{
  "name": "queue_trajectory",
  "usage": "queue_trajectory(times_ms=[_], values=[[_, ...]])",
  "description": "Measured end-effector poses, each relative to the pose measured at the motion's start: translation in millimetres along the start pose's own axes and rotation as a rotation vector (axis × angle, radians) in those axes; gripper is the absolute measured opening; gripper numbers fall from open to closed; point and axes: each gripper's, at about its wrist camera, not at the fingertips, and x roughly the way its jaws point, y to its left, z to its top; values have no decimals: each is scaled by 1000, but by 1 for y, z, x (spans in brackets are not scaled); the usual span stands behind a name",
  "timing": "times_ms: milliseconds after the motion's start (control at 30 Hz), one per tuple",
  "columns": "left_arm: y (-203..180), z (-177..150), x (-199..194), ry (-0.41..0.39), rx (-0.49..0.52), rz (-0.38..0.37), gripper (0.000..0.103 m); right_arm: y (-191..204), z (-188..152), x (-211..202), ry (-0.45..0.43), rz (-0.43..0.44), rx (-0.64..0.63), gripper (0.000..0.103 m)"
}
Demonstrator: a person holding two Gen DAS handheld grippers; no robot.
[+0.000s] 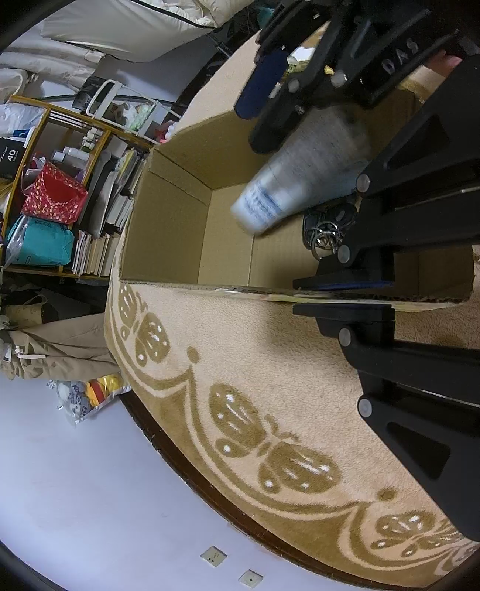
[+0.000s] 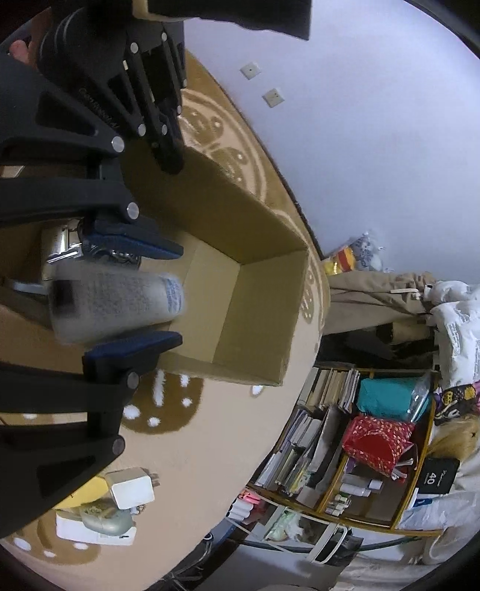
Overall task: Organize rigid objects
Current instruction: 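Carry the spray bottle into the box and open the right gripper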
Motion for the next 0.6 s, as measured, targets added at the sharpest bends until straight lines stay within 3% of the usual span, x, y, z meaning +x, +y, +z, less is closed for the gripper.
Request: queue_trajectory(times_ms=[100, 233, 400, 533, 600], values=[[-1, 0, 1, 2, 10, 13, 6, -3, 2, -6, -3, -1, 15, 44], [1, 1, 1, 4, 1, 2, 6, -13, 5, -19, -20, -11, 42, 67], [2, 1, 2, 4, -3, 0, 6, -26, 8, -35, -26, -67, 37, 75], [3, -1, 2, -10, -3, -3, 6, -42, 5, -50, -41, -94, 65, 95], [3, -2, 1, -19, 3, 2, 6, -49, 1, -57, -48, -113, 69, 98]])
